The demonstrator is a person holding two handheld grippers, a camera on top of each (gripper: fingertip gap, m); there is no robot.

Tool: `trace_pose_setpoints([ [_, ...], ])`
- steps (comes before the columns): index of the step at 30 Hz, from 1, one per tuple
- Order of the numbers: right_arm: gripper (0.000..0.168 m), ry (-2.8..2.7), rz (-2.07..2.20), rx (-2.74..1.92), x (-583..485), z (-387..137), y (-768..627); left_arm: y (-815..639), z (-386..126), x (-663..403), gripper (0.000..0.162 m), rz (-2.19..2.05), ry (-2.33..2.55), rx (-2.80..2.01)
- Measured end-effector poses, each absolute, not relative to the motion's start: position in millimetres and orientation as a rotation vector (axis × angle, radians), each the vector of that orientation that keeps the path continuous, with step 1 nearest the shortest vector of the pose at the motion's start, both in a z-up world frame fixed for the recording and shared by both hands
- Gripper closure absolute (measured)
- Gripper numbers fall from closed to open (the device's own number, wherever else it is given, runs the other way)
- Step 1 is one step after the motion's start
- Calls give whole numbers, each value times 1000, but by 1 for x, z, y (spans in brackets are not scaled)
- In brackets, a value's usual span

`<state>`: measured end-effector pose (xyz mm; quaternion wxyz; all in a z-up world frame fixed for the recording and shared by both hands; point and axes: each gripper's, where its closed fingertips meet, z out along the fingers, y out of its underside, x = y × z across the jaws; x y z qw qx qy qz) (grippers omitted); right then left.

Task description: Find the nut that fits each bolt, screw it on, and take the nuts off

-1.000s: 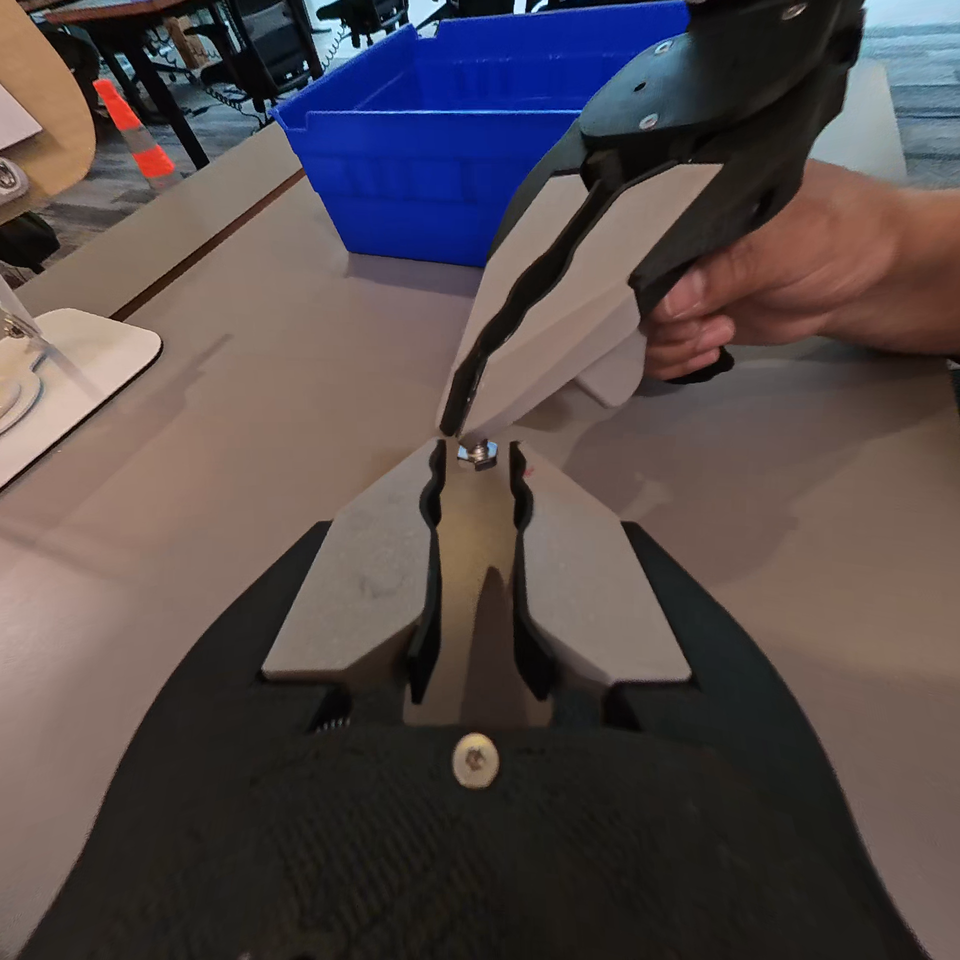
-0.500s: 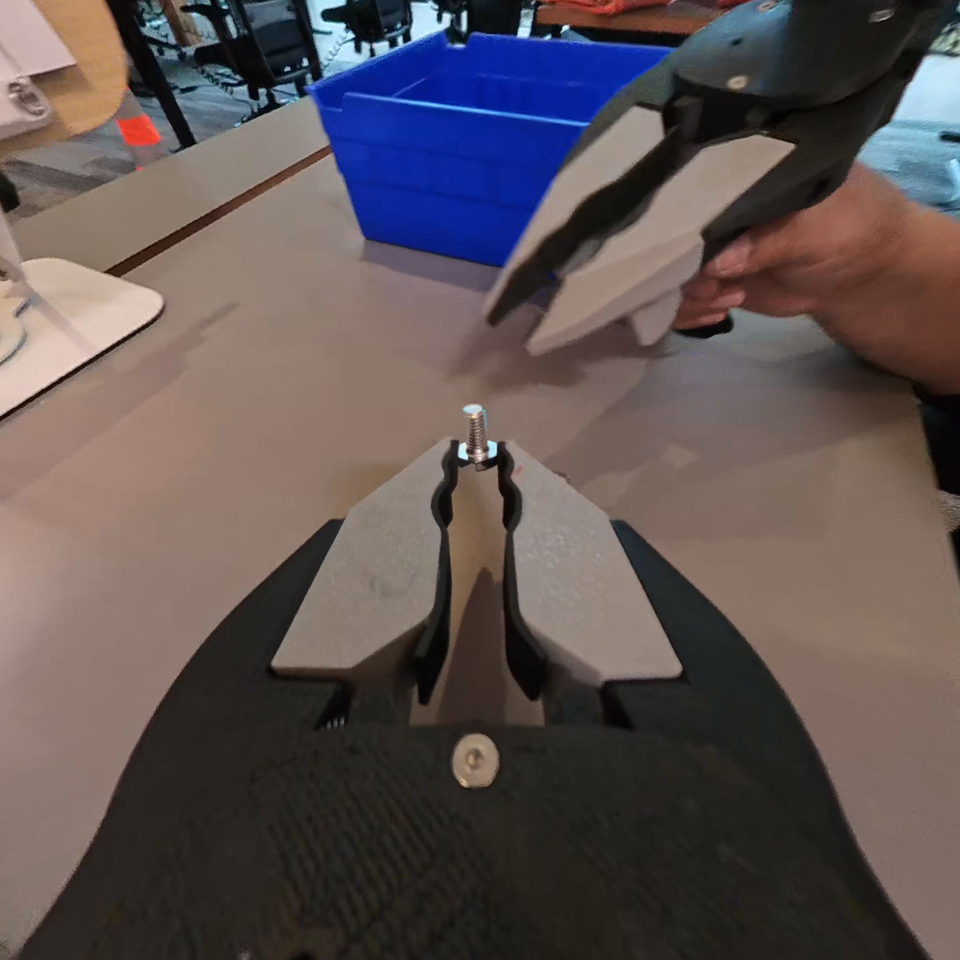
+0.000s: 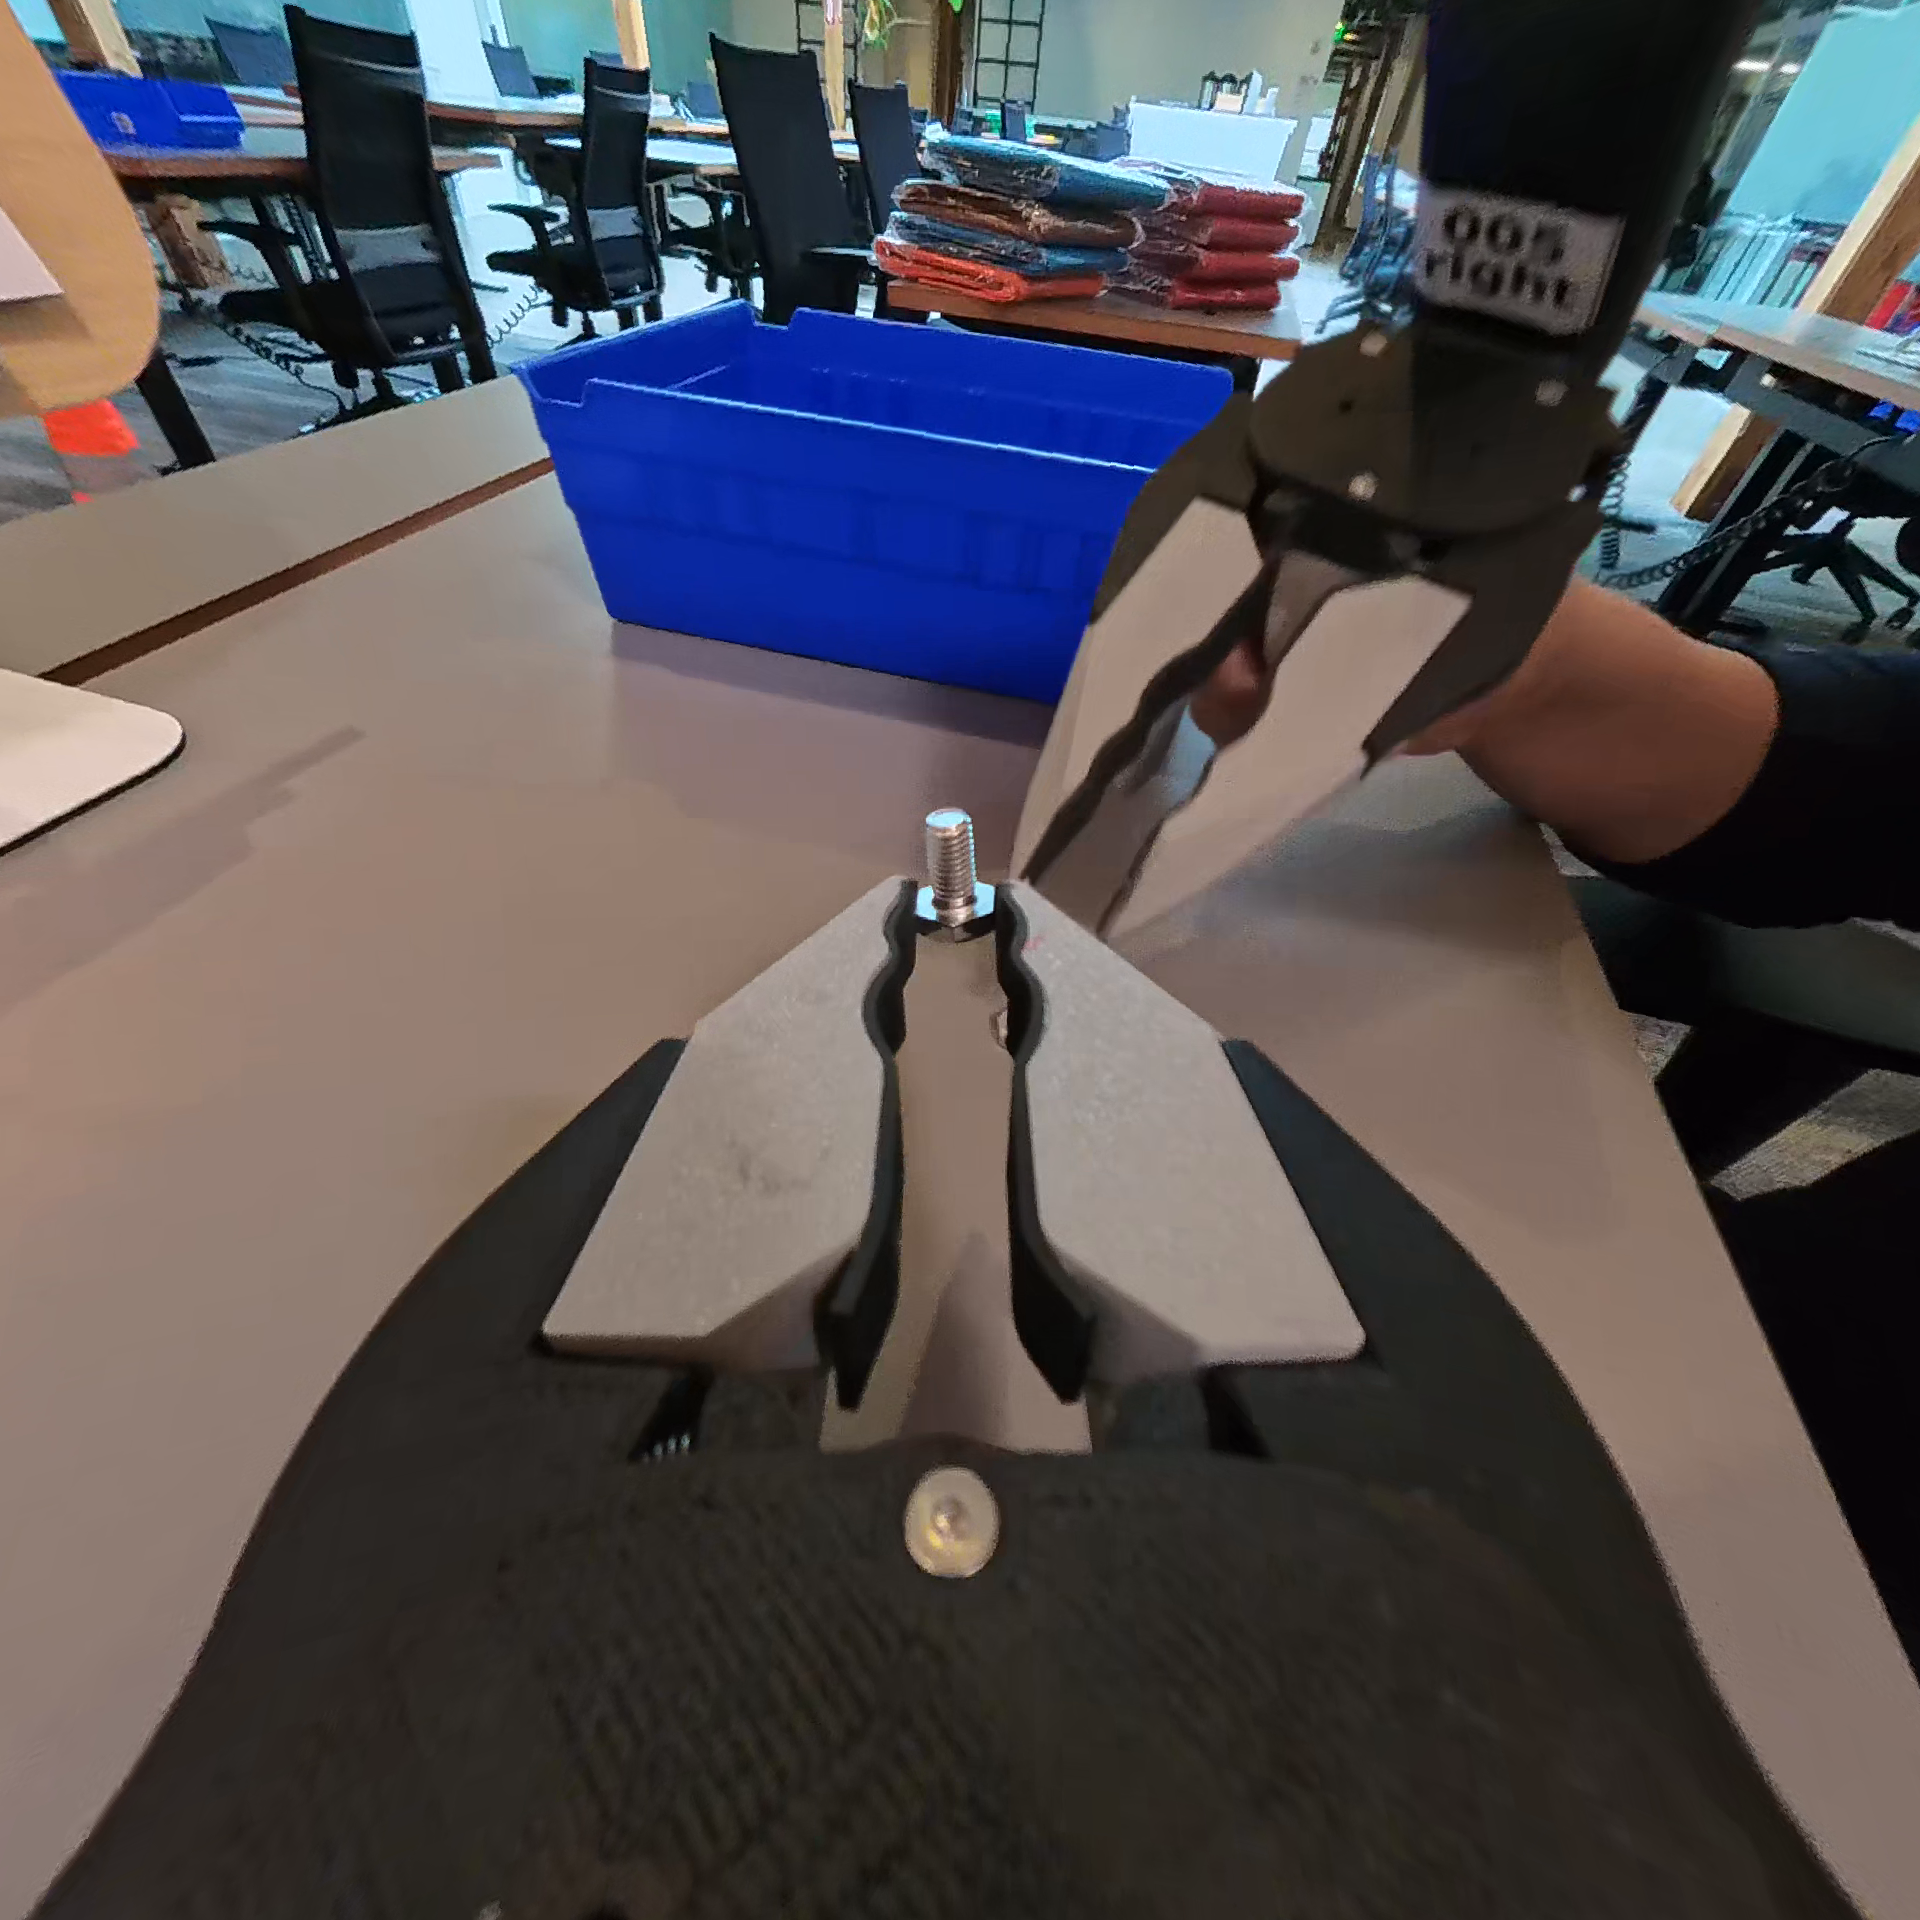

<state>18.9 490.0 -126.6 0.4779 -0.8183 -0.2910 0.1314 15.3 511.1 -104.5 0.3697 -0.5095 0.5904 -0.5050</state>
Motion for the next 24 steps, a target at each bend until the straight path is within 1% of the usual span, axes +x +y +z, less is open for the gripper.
trace_pose_setpoints([
  [3,155,-592,345,-1887,21,-91,501,509,-106,16,150,-1261,1535,-1295],
  [5,155,-580,399,-1878,17,-81,505,506,-105,16,150,-1257,1547,-1280],
  [7,151,-595,455,-1908,8,-82,508,504,-105,16,150,-1252,1553,-1272],
  [9,151,-621,457,-1919,2,-85,514,502,-106,16,149,-1249,1562,-1271],
  [11,155,-639,431,-1925,-1,-88,520,502,-108,16,150,-1238,1573,-1272],
  [13,164,-664,450,-1938,-4,-91,520,504,-109,16,150,-1217,1575,-1280],
  [19,165,-636,497,-1920,-2,-91,525,507,-109,15,149,-1281,1550,-1336],
  [21,165,-613,479,-1927,4,-94,527,512,-108,14,146,-1276,1533,-1359],
  [23,165,-606,479,-1929,8,-96,526,516,-108,12,147,-1274,1521,-1365],
  [24,165,-597,489,-1925,9,-96,526,517,-109,12,150,-1271,1524,-1371],
])
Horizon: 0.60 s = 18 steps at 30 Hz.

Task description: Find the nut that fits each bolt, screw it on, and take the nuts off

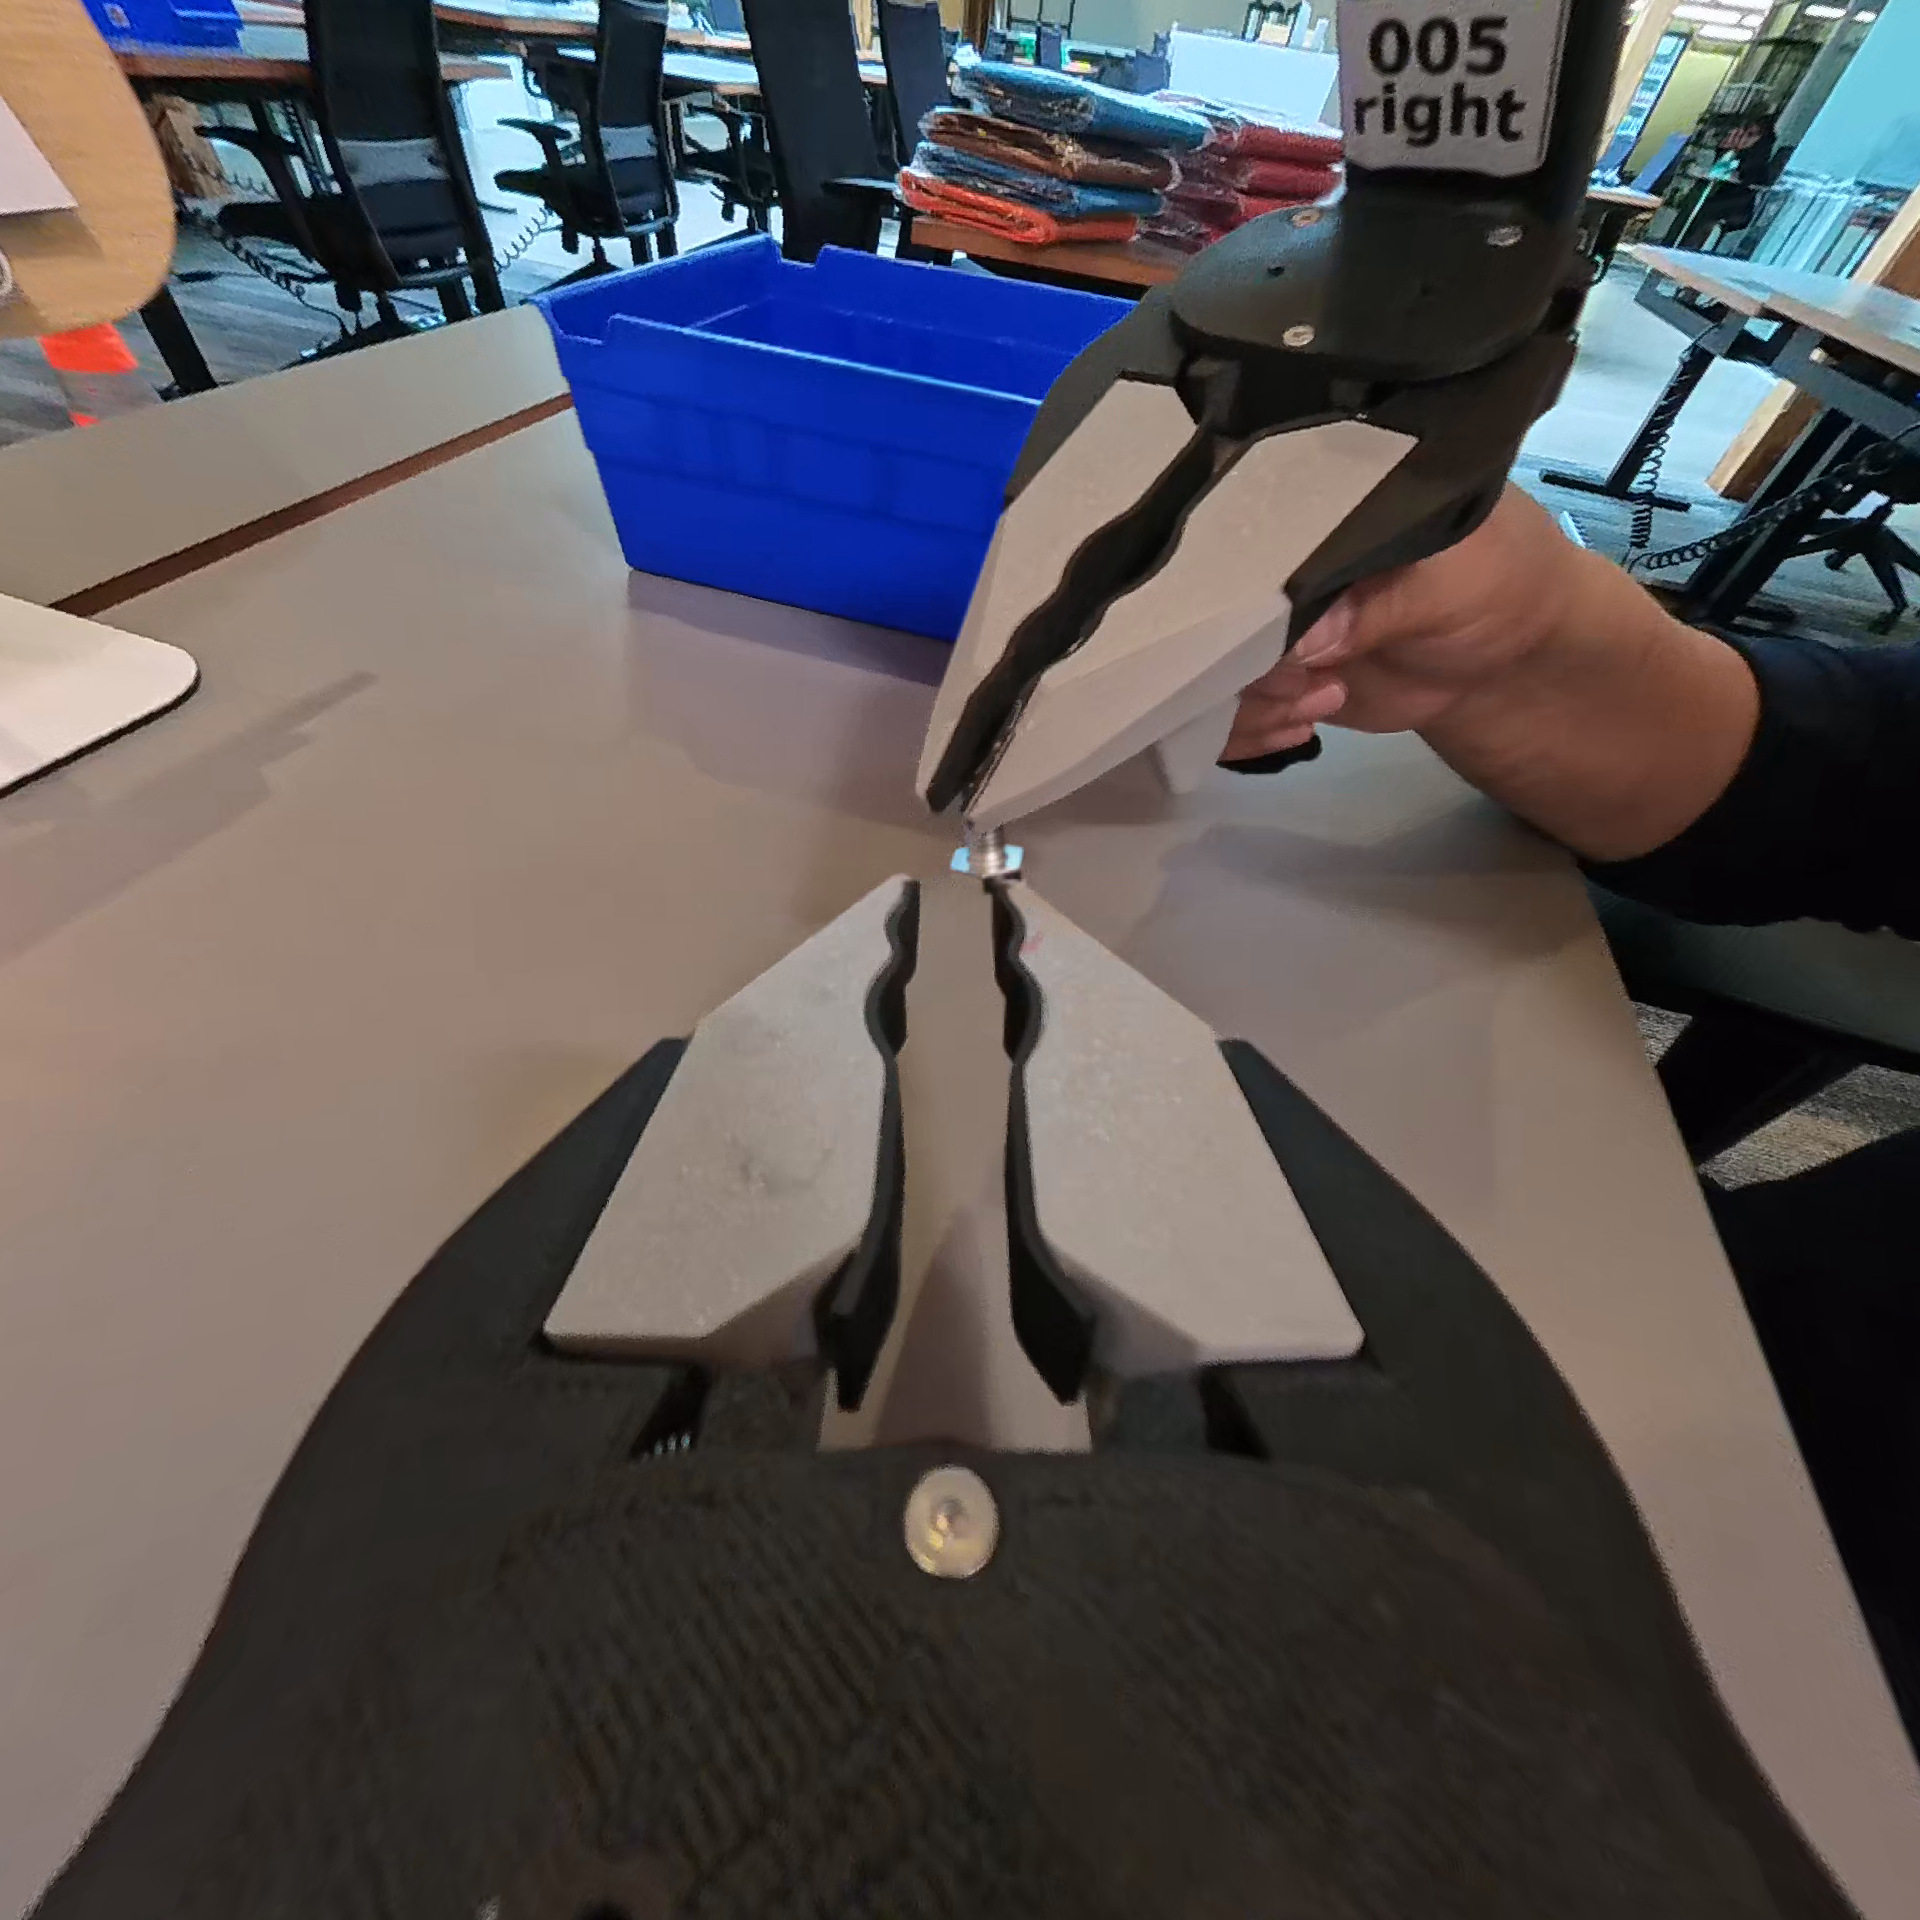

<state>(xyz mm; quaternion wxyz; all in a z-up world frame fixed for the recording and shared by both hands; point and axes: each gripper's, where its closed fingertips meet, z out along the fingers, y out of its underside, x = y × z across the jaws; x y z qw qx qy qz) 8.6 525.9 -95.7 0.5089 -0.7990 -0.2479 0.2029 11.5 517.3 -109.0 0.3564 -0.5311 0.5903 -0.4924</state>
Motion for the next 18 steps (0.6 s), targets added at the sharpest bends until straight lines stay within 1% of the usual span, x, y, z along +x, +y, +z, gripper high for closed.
trace_pose_setpoints([
  [3,165,-576,520,-1924,9,-96,525,516,-108,12,151,-1302,1516,-1377],
  [8,165,-587,470,-1936,9,-100,527,510,-109,15,148,-1353,1517,-1398],
  [13,165,-588,459,-1937,7,-101,527,507,-110,18,155,-1379,1501,-1439],
  [18,165,-568,480,-1944,8,-102,528,507,-110,19,151,-1378,1491,-1456],
])
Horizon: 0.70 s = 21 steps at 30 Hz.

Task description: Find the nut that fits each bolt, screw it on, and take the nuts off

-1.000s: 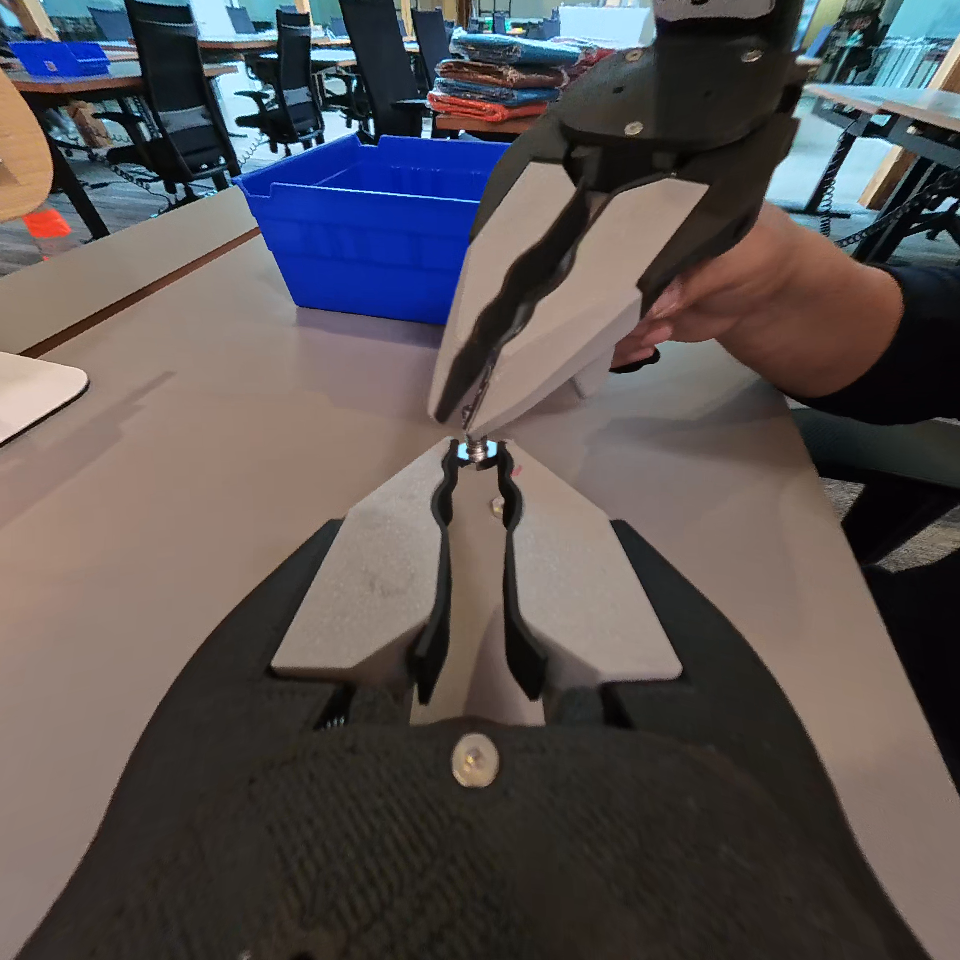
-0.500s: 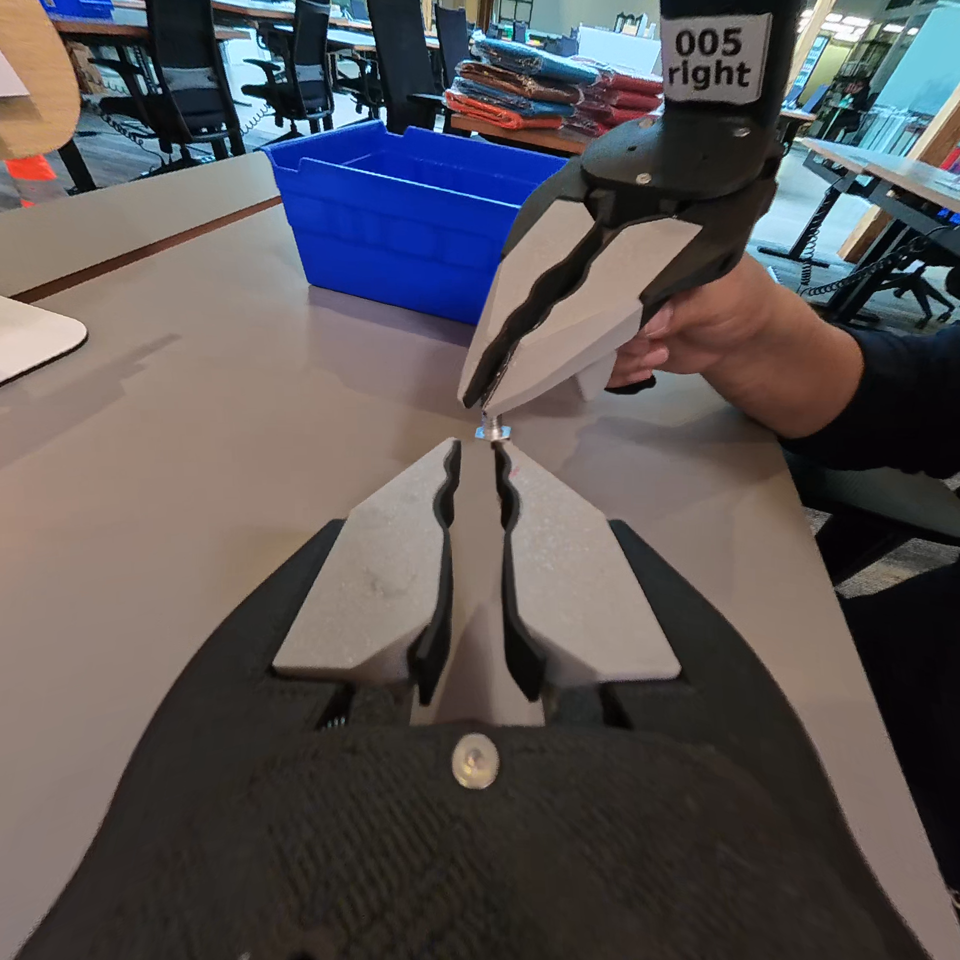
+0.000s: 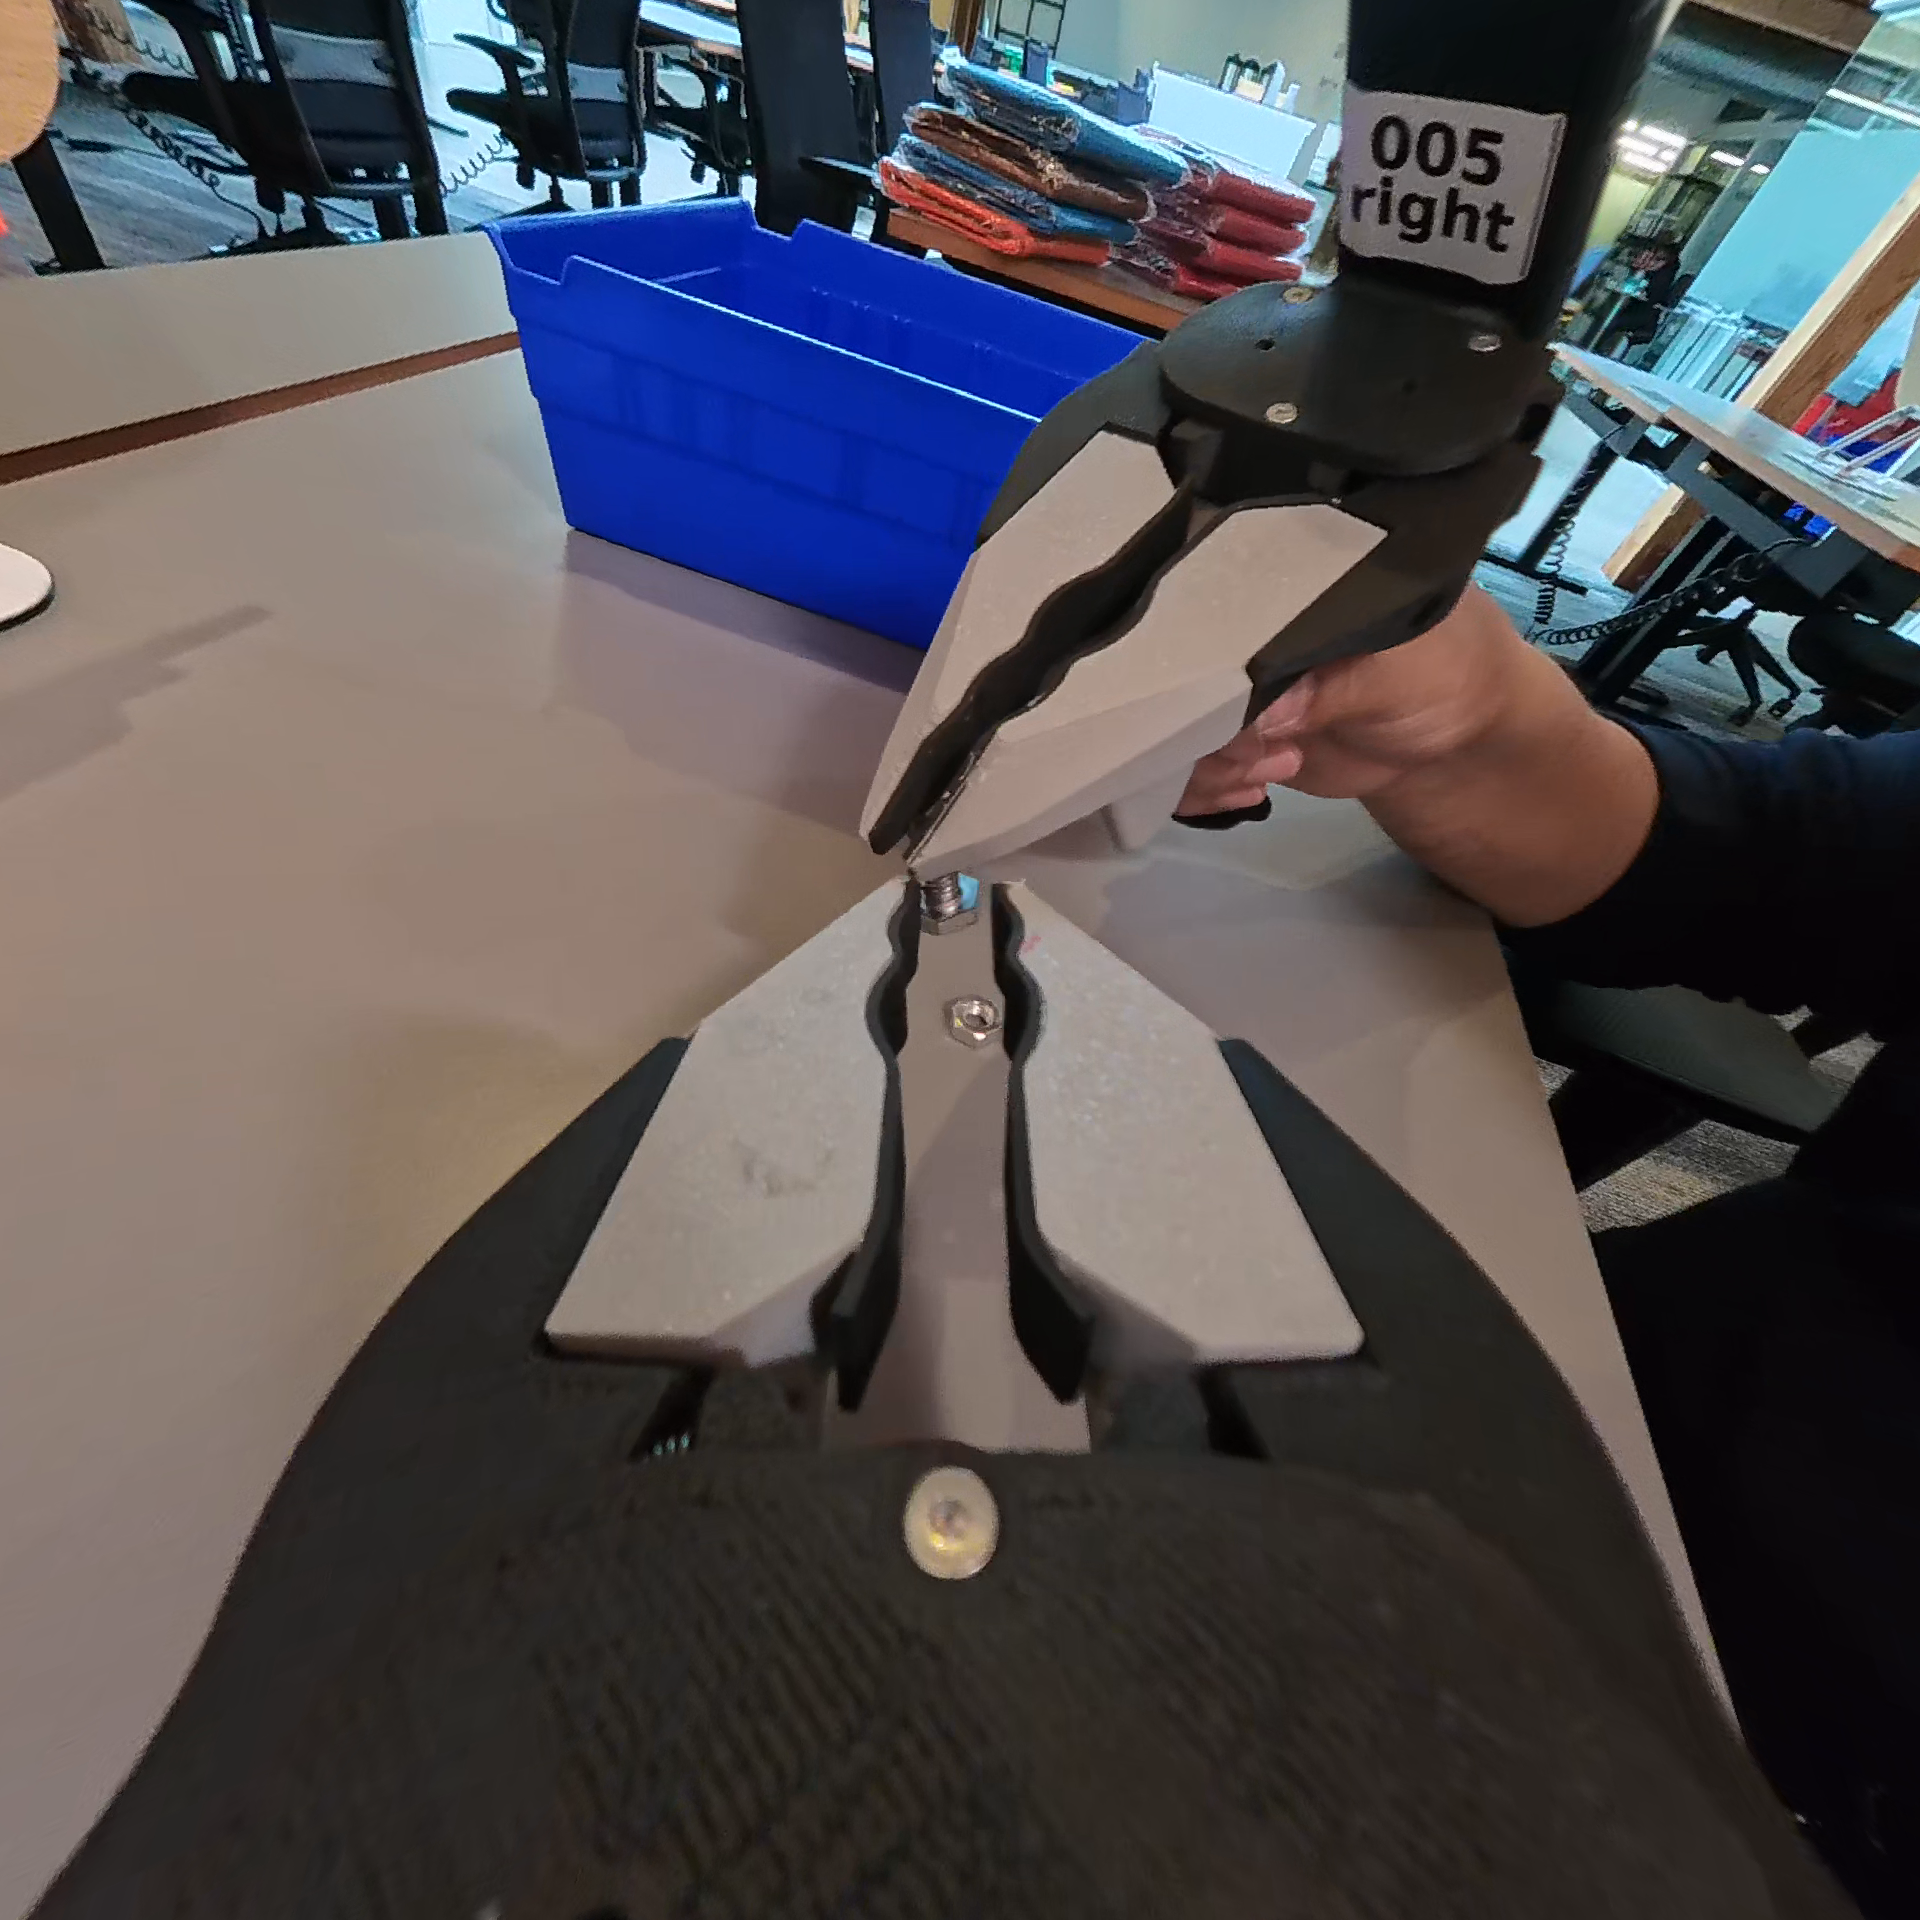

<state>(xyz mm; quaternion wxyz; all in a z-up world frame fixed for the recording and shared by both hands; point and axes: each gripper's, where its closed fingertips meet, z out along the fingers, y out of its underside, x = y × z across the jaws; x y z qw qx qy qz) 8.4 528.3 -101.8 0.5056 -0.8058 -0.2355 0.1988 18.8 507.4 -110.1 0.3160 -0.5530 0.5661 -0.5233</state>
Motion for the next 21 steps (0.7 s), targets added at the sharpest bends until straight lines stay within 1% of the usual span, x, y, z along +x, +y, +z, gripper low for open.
trace_pose_setpoints([
  [6,165,-564,499,-1939,5,-102,528,511,-107,18,151,-1387,1459,-1472],
  [8,165,-559,507,-1925,4,-99,528,512,-108,18,157,-1367,1462,-1470],
  [12,165,-542,547,-1920,3,-99,527,510,-109,19,156,-1329,1476,-1459],
  [17,165,-513,620,-1897,2,-94,525,509,-104,18,157,-1392,1455,-1462],
  [21,165,-536,587,-1890,1,-93,525,508,-104,18,157,-1373,1468,-1449],
])
